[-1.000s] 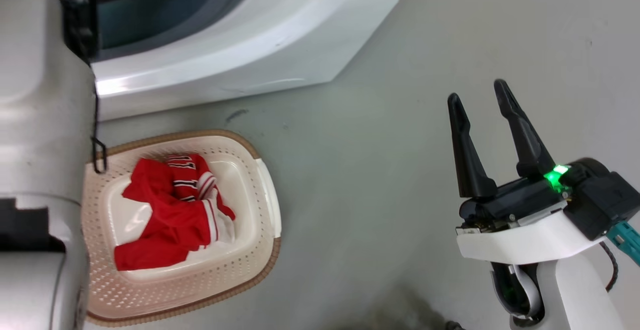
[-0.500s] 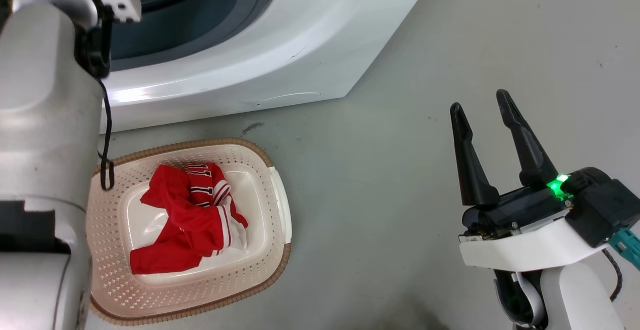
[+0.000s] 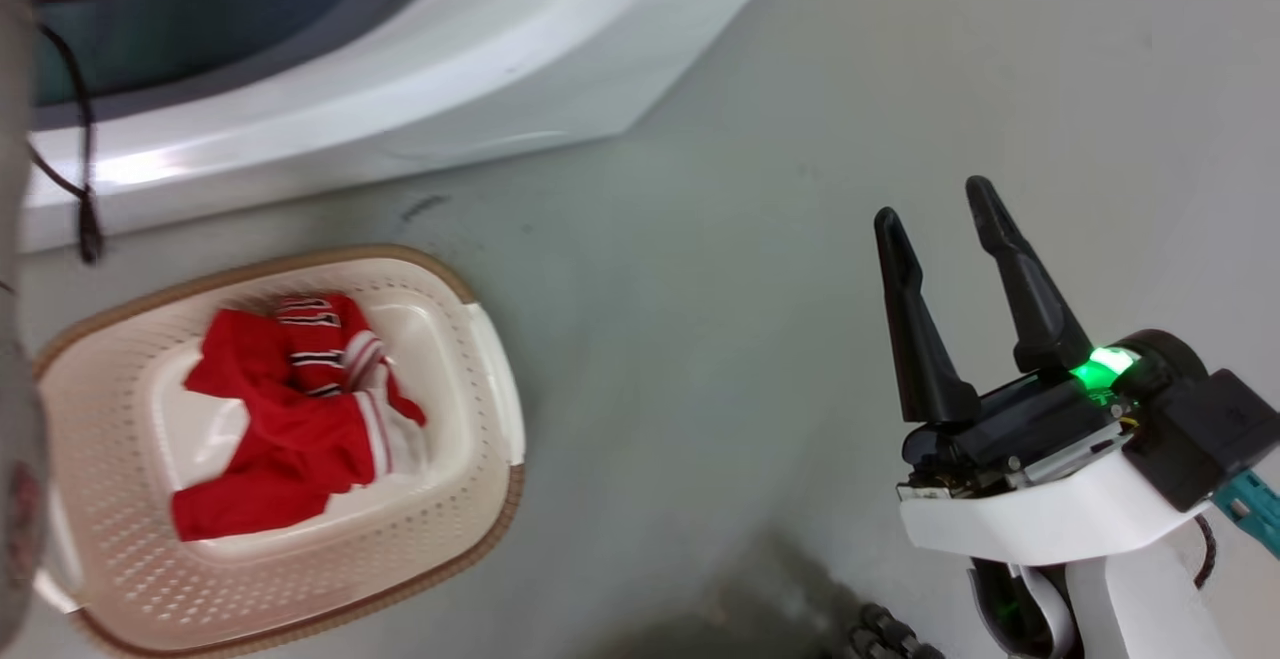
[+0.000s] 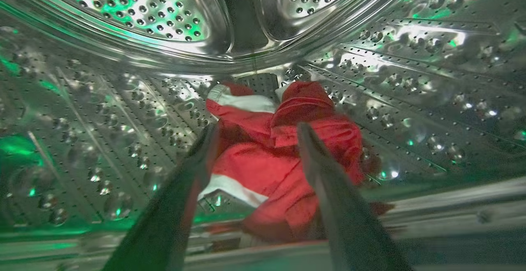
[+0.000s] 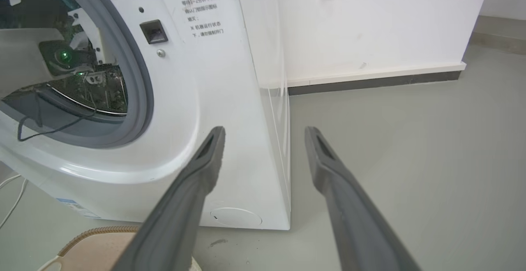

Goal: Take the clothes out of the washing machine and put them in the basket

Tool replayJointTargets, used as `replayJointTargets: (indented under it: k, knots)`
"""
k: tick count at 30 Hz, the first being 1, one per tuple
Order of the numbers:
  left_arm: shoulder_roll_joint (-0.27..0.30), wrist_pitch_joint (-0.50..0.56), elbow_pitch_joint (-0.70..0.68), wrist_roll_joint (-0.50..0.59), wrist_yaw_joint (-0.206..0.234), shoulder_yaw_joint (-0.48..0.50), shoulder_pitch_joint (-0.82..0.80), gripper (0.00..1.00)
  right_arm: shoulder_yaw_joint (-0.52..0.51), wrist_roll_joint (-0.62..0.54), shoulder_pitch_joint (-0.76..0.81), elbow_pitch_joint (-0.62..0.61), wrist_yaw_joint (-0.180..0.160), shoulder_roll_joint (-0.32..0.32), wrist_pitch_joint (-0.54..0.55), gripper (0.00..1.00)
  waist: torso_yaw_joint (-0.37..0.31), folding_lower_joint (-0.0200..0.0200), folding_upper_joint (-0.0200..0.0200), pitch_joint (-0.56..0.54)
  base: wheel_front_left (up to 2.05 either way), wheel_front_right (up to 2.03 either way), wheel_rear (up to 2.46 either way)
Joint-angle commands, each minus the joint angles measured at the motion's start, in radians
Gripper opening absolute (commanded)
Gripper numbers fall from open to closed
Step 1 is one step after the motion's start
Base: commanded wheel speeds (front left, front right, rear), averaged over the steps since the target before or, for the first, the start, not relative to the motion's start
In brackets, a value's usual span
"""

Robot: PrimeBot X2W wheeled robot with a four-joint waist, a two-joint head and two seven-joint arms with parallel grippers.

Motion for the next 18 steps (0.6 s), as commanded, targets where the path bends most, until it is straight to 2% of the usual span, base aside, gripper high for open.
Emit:
replayJointTargets:
  k: [1,7,18]
  knots:
    - [0.014,0.027,0.01,0.007,0.007,-0.003,-0.032,1.0,0.006,0.009,-0.006,0.006,0.0,0.001,-0.008,1.0,-0.052,0.0,-0.0001,0.06,0.0,0.0,0.0]
    - [0.058,0.15,0.04,0.009,0.026,-0.008,-0.136,1.0,0.056,0.039,-0.011,0.038,0.0,0.002,-0.025,1.0,-0.106,0.0,-0.0001,0.136,0.0,0.0,0.0]
    - [0.117,0.284,0.038,0.032,0.053,-0.041,-0.192,1.0,0.129,0.09,-0.009,0.071,0.0,0.002,-0.039,1.0,-0.152,0.0,-0.0001,0.191,0.0,0.0,0.0]
